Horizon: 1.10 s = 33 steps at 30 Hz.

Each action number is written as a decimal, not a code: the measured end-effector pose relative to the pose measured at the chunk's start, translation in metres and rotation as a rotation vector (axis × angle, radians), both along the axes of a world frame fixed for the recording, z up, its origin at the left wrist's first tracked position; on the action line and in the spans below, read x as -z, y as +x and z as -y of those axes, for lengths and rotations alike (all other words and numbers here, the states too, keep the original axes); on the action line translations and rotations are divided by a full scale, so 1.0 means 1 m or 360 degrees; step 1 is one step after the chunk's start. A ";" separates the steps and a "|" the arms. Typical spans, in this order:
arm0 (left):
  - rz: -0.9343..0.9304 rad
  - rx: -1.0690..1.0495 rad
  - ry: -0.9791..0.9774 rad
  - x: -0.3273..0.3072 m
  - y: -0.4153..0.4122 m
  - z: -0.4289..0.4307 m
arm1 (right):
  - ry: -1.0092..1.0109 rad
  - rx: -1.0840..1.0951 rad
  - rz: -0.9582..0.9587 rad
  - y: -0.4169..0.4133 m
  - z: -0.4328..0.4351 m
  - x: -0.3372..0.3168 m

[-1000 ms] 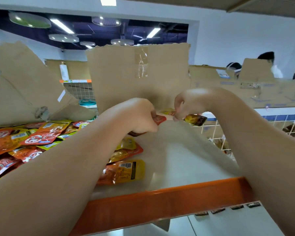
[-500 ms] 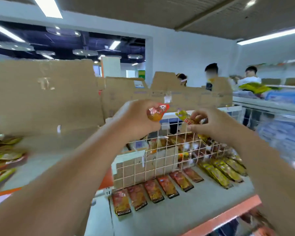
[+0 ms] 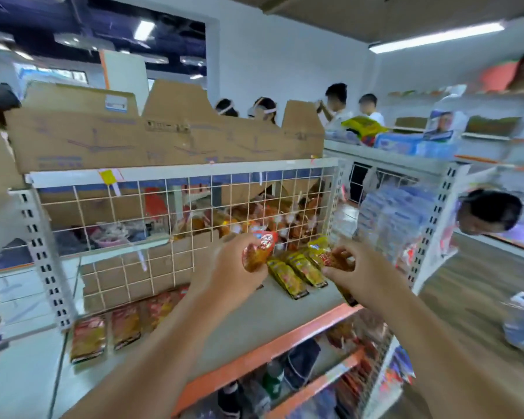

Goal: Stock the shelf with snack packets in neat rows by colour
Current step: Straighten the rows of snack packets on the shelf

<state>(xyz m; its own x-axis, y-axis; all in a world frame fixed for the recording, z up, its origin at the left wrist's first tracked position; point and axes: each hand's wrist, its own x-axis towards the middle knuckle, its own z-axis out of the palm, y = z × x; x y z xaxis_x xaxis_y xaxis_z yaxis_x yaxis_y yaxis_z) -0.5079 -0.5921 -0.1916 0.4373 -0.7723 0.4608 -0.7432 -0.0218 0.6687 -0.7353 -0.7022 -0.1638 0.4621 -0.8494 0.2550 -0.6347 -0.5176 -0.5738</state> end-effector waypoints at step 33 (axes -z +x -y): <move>0.0483 -0.0754 0.0720 0.201 0.070 0.224 | 0.0222 -0.0332 -0.0266 0.131 0.294 0.153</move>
<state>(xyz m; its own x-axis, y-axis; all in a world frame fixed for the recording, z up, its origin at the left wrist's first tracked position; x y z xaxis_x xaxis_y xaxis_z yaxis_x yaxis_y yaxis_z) -0.4378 -0.8159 -0.3928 0.6761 -0.6752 0.2950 -0.7368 -0.6139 0.2833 -0.6044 -0.9963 -0.3170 0.6560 -0.7532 0.0479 -0.6147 -0.5701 -0.5451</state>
